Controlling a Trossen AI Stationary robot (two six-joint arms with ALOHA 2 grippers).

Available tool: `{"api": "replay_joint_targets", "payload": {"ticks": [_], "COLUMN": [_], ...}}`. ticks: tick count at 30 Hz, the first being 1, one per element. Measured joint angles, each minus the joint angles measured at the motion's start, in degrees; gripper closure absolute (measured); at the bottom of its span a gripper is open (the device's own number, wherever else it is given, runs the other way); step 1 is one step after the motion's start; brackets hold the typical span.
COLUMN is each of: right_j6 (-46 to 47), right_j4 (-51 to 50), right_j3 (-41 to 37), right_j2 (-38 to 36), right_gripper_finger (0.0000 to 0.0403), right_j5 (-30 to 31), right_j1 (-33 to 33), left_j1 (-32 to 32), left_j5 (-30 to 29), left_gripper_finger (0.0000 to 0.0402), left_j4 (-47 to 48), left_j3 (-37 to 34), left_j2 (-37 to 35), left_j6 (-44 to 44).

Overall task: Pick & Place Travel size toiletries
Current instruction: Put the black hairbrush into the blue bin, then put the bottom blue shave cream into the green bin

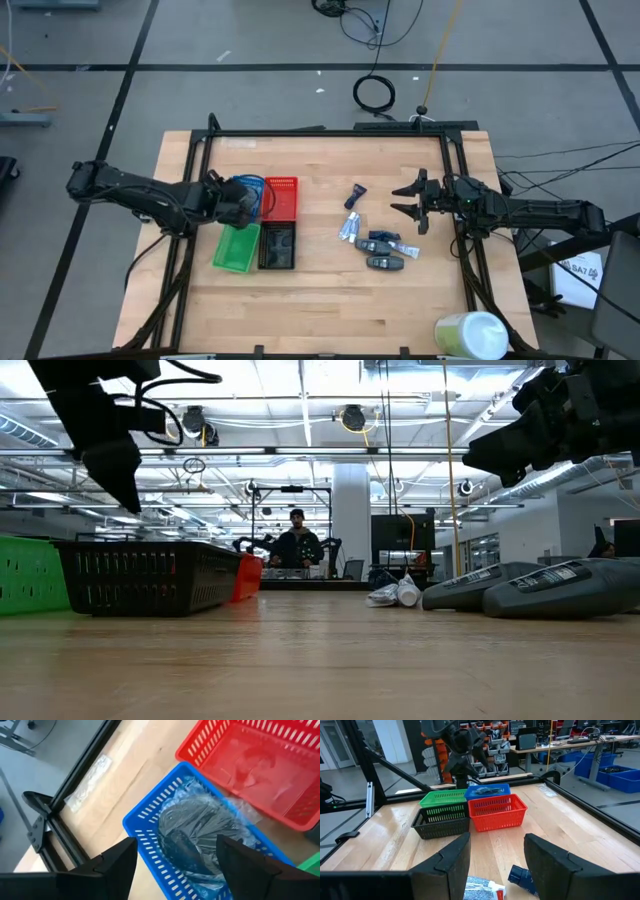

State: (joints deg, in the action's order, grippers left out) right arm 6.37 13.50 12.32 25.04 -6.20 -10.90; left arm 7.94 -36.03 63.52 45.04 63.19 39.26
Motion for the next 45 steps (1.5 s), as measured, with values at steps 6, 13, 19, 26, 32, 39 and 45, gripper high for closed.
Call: {"api": "replay_joint_targets", "payload": {"ticks": [6,13,19,26,32,39,45], "right_j6": [0.0,0.0,0.0,0.0,0.0,0.6,2.0], "right_j4": [0.0,0.0,0.0,0.0,0.0,0.0,0.0], "right_j3": [0.0,0.0,0.0,0.0,0.0,0.0,0.0], "right_j2": [0.0,0.0,0.0,0.0,0.0,0.0,0.0], "right_gripper_finger": [0.0229,0.0229,0.0229,0.0229,0.0229,0.0229,0.0229], "right_j5": [0.0,-0.1,-0.1,-0.1,-0.1,0.0,-0.1], "right_j1": [0.0,0.0,0.0,0.0,0.0,0.0,0.0], "left_j1": [0.0,-1.7,-4.4,-7.2,-8.8,-9.3,-8.9], "left_j5": [-0.2,2.9,10.3,12.6,12.6,12.4,9.2], "left_gripper_finger": [0.0164,0.0198,0.0225,0.0241,0.0245,0.0245,0.0245], "left_j4": [-0.3,-3.5,-17.6,-20.3,-20.2,-20.4,-21.2], "left_j3": [1.1,-2.7,-9.3,-11.0,-8.5,-3.8,-1.7], "left_j2": [0.0,3.2,5.9,7.7,5.0,0.5,-4.7], "left_j6": [4.4,8.8,6.2,5.4,0.3,-7.1,-10.5]}}
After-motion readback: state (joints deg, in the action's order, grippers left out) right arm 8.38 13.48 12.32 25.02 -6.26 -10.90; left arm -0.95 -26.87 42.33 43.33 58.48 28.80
